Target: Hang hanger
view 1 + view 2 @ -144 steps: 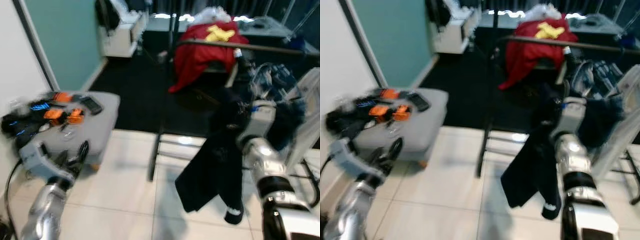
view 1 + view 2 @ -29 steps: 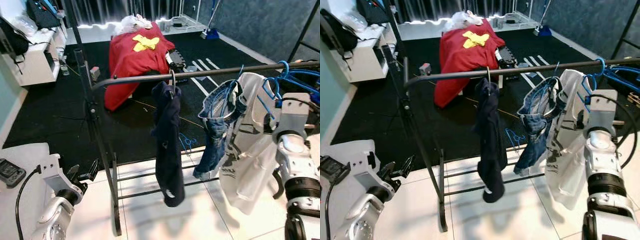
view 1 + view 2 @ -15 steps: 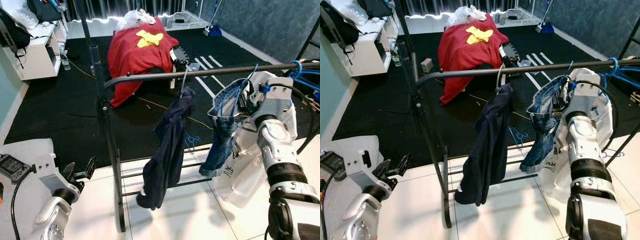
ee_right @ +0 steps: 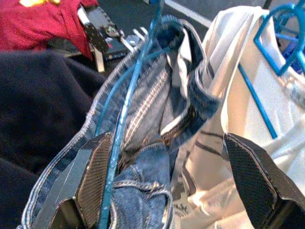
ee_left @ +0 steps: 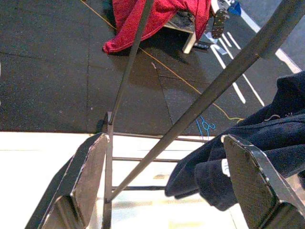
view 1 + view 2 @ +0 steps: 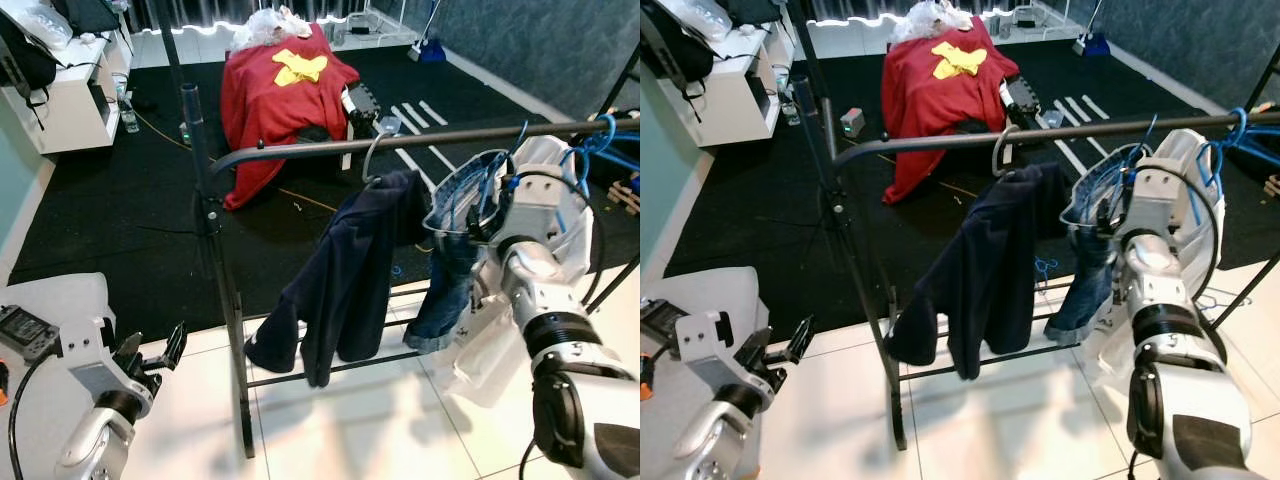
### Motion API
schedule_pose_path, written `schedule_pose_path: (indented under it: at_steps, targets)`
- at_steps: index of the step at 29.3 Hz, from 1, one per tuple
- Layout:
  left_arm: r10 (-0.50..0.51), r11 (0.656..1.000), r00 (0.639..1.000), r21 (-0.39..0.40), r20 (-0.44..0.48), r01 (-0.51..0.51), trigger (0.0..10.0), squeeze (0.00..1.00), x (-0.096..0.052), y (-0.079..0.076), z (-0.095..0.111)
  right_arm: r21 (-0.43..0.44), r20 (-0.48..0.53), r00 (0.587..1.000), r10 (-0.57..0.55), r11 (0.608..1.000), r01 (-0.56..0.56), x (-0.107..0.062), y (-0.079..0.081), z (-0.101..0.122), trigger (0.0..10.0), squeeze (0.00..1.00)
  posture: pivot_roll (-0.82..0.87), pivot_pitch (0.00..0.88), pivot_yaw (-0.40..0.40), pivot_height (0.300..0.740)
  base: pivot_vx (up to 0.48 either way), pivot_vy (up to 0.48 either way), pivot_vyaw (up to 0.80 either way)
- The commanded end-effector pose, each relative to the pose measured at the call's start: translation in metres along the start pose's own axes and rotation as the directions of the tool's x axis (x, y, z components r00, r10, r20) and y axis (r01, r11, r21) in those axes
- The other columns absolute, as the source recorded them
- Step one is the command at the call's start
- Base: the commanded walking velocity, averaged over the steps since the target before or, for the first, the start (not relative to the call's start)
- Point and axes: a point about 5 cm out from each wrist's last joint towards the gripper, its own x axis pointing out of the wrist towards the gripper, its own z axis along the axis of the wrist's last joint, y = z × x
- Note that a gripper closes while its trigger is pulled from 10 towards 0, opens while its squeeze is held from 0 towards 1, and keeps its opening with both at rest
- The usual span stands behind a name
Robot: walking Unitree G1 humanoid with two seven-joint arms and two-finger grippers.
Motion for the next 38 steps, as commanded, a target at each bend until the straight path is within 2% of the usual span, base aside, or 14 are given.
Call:
schedule_pose_path:
  at_steps: [1, 3, 4, 6, 7, 20, 22, 24, 28, 30, 32, 33, 34, 38]
  targets:
    - [-0.008, 0.999, 1.000, 0.035, -0.017, 0.009, 10.0, 0.00, -0.001, 0.000, 0.001, 0.002, -0.035, 0.999, -0.008, 1.000, 0.008, 0.001, -0.003, -0.003, 6.9, 0.00, -0.06, 0.136, 0.018, 0.740, 0.000, 0.000, 0.00]
    - [-0.011, 0.999, 1.000, 0.040, -0.018, 0.012, 10.0, 0.00, 0.000, -0.001, 0.001, -0.002, -0.042, 0.999, -0.010, 1.000, 0.010, 0.001, -0.005, -0.004, 6.9, 0.00, -0.06, 0.136, 0.018, 0.740, 0.000, 0.000, 0.00]
    - [-0.013, 0.999, 1.000, 0.045, -0.017, 0.014, 10.0, 0.00, 0.000, -0.001, 0.002, -0.006, -0.051, 0.999, -0.009, 1.000, 0.008, 0.000, -0.007, -0.006, 3.8, 0.00, -0.06, 0.136, 0.022, 0.740, 0.000, 0.000, 0.00]
    - [-0.014, 0.999, 1.000, 0.049, -0.016, 0.015, 10.0, 0.00, 0.001, -0.001, 0.004, -0.008, -0.059, 0.998, -0.006, 1.000, 0.006, 0.000, -0.008, -0.008, 3.8, 0.00, -0.06, 0.136, 0.022, 0.740, 0.000, 0.000, 0.00]
    - [-0.015, 0.999, 1.000, 0.052, -0.013, 0.015, 10.0, 0.00, 0.001, -0.001, 0.005, -0.006, -0.059, 0.998, -0.005, 1.000, 0.004, 0.000, -0.009, -0.009, 0.0, 0.00, -0.06, 0.133, 0.024, 0.740, 0.000, 0.000, 0.00]
    - [-0.010, 0.998, 1.000, 0.068, -0.008, 0.011, 10.0, 0.00, 0.004, 0.000, 0.008, -0.009, -0.023, 1.000, 0.020, 1.000, -0.021, 0.001, -0.016, 0.000, 0.0, 0.00, -0.08, 0.102, 0.027, 0.740, 0.000, 0.000, 0.00]
    - [-0.010, 0.998, 1.000, 0.069, -0.004, 0.010, 10.0, 0.00, 0.006, -0.001, 0.009, -0.006, 0.005, 0.999, 0.052, 0.999, -0.052, 0.002, -0.016, 0.007, 0.0, 0.00, -0.09, 0.097, 0.026, 0.740, 0.000, 0.000, 0.00]
    - [-0.010, 0.998, 1.000, 0.070, 0.009, 0.009, 10.0, 0.00, 0.010, -0.002, 0.012, -0.012, 0.067, 0.986, 0.155, 0.988, -0.155, 0.002, -0.009, 0.022, 0.0, 0.00, -0.10, 0.085, 0.022, 0.740, 0.000, 0.000, 0.00]
    - [-0.010, 0.997, 1.000, 0.071, 0.012, 0.009, 10.0, 0.00, 0.011, -0.002, 0.013, -0.015, 0.085, 0.978, 0.189, 0.982, -0.188, 0.002, -0.007, 0.027, 0.0, 0.00, -0.10, 0.082, 0.021, 0.740, 0.000, 0.000, 0.00]
    - [-0.010, 0.997, 1.000, 0.071, 0.013, 0.009, 10.0, 0.00, 0.012, -0.001, 0.014, -0.015, 0.102, 0.968, 0.229, 0.973, -0.228, 0.001, -0.004, 0.031, 0.0, 0.00, -0.10, 0.081, 0.020, 0.740, 0.000, 0.000, 0.00]
    - [0.000, 0.997, 1.000, 0.074, 0.015, -0.001, 10.0, 0.00, 0.012, 0.007, 0.019, -0.028, 0.152, 0.917, 0.368, 0.929, -0.369, -0.003, 0.007, 0.044, 0.0, 0.00, -0.11, 0.069, 0.016, 0.740, 0.000, 0.000, 0.00]
    - [0.000, 0.997, 1.000, 0.074, 0.015, -0.001, 10.0, 0.00, 0.012, 0.007, 0.019, -0.028, 0.152, 0.917, 0.368, 0.929, -0.369, -0.003, 0.007, 0.044, 0.0, 0.00, -0.11, 0.069, 0.016, 0.740, 0.000, 0.000, 0.00]
    - [0.004, 0.997, 1.000, 0.072, 0.018, -0.006, 10.0, 0.00, 0.012, 0.012, 0.023, -0.040, 0.171, 0.887, 0.430, 0.902, -0.430, -0.006, 0.012, 0.048, 0.0, 0.00, -0.11, 0.067, 0.016, 0.740, 0.000, 0.000, 0.00]
    - [-0.002, 0.998, 1.000, 0.068, 0.023, 0.000, 10.0, 0.00, 0.012, 0.015, 0.026, -0.057, 0.187, 0.853, 0.487, 0.873, -0.485, -0.010, 0.015, 0.052, 0.0, 0.00, -0.11, 0.064, 0.014, 0.740, 0.000, 0.000, 0.00]
